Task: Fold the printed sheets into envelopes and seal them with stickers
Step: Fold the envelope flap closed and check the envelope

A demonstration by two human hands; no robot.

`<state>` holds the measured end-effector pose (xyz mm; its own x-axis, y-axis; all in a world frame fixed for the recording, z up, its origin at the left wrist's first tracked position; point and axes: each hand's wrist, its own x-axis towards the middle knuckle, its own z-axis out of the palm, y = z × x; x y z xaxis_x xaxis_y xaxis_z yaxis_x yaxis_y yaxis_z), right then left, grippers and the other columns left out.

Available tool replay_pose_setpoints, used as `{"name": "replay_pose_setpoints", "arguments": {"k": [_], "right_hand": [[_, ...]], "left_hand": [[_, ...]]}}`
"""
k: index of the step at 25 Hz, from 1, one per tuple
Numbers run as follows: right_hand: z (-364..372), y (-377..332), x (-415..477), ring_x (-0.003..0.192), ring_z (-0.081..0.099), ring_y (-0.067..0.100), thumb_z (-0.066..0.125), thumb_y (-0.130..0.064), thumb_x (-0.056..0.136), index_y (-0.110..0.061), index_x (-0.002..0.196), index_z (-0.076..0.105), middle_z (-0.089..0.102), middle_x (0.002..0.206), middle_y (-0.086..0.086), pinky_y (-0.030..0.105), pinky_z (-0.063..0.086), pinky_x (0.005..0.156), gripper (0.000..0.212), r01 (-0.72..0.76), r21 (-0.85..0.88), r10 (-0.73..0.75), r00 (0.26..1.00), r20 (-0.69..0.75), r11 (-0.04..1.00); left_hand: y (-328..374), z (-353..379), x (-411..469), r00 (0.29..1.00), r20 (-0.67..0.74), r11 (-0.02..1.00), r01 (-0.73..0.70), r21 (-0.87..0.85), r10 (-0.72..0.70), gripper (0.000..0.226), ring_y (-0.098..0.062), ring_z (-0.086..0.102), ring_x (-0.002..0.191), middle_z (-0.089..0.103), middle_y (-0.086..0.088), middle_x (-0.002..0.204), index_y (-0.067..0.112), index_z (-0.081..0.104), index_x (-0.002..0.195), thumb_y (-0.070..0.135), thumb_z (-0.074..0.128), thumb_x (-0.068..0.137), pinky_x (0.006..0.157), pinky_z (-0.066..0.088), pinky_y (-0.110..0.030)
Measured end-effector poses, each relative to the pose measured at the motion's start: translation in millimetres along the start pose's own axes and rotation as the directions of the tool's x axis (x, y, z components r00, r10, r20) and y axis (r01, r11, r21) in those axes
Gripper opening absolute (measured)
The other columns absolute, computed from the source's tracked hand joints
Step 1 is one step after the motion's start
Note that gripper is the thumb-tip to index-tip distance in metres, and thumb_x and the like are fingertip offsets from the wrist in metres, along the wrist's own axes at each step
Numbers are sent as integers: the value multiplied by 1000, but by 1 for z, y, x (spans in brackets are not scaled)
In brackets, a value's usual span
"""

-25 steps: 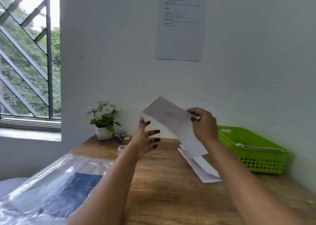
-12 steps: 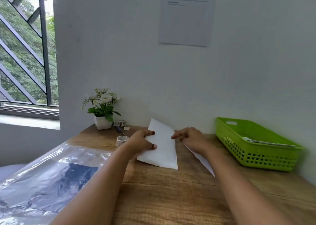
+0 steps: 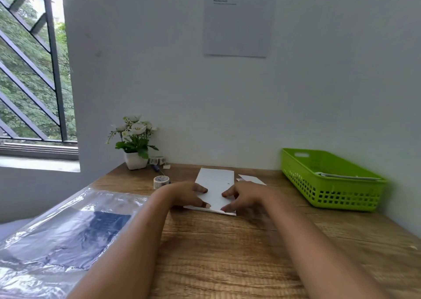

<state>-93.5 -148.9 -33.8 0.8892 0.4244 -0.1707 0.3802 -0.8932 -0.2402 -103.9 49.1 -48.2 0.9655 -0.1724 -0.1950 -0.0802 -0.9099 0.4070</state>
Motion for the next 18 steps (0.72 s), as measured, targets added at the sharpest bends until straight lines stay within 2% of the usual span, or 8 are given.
{"name": "replay_pose_setpoints", "arguments": {"k": [2, 4, 6, 8, 11, 13, 15, 18], "right_hand": [[1, 6, -2, 124, 49, 16, 68, -46, 81, -26, 137, 48, 49, 140, -2, 31, 40, 103, 63, 24, 69, -21, 999, -39, 997], [-3, 21, -6, 117, 55, 12, 70, -37, 82, -23, 130, 57, 58, 133, -3, 29, 42, 101, 52, 84, 260, -28, 977, -212, 962], [-9, 44, -9, 114, 58, 15, 71, -27, 83, -16, 125, 61, 62, 128, 0, 26, 43, 96, 45, 85, 379, 87, 906, -415, 921], [-9, 66, -11, 114, 58, 18, 71, -25, 82, -12, 124, 61, 63, 126, 5, 24, 42, 88, 45, -21, 404, 243, 827, -507, 915], [-4, 74, -12, 126, 49, 22, 65, -48, 82, -15, 134, 51, 51, 140, 5, 28, 40, 97, 63, -292, 225, 353, 881, -316, 930], [-2, 68, -10, 131, 44, 23, 63, -56, 81, -16, 141, 41, 42, 147, 4, 32, 38, 103, 75, -373, 85, 383, 897, -220, 924], [-6, 61, -8, 133, 41, 25, 69, -53, 77, -15, 144, 34, 38, 149, 5, 34, 38, 106, 85, -392, 102, 405, 891, -204, 914], [-10, 55, -12, 135, 38, 27, 80, -43, 70, -7, 146, 27, 34, 151, 9, 36, 39, 106, 99, -424, 250, 465, 876, -131, 870]], "left_hand": [[-3, -3, -1, 999, 52, 1000, 2, 22, -3, 84, -25, 22, 143, 19, 2, 158, 37, 29, 146, 58, 67, 75, 117, 19, -46], [-3, -1, -1, 998, 64, 999, -8, 49, 5, 89, -25, 21, 144, 18, 4, 159, 38, 26, 147, 63, 67, 72, 118, 17, -46], [5, 5, -1, 999, 29, 996, -34, 86, 32, 89, -24, 19, 144, 17, 3, 159, 36, 23, 149, 68, 61, 74, 118, 15, -46], [14, 13, 0, 999, -11, 991, -50, 123, 51, 91, -23, 16, 146, 16, 4, 159, 33, 20, 150, 72, 54, 76, 119, 13, -45], [20, 21, 3, 996, -45, 991, -68, 118, 73, 94, -22, 17, 146, 17, 3, 159, 30, 21, 150, 75, 53, 74, 119, 14, -46], [21, 21, 3, 993, -71, 991, -89, 100, 96, 89, -21, 21, 144, 23, 4, 157, 30, 29, 148, 73, 55, 74, 118, 16, -46], [25, 20, 2, 983, -111, 989, -143, 41, 146, 72, -21, 28, 141, 33, 6, 152, 34, 44, 139, 65, 62, 76, 116, 21, -43], [30, 20, 1, 974, -121, 980, -198, -27, 193, 49, -21, 37, 133, 44, 5, 144, 42, 59, 122, 55, 69, 76, 109, 28, -40]]}}
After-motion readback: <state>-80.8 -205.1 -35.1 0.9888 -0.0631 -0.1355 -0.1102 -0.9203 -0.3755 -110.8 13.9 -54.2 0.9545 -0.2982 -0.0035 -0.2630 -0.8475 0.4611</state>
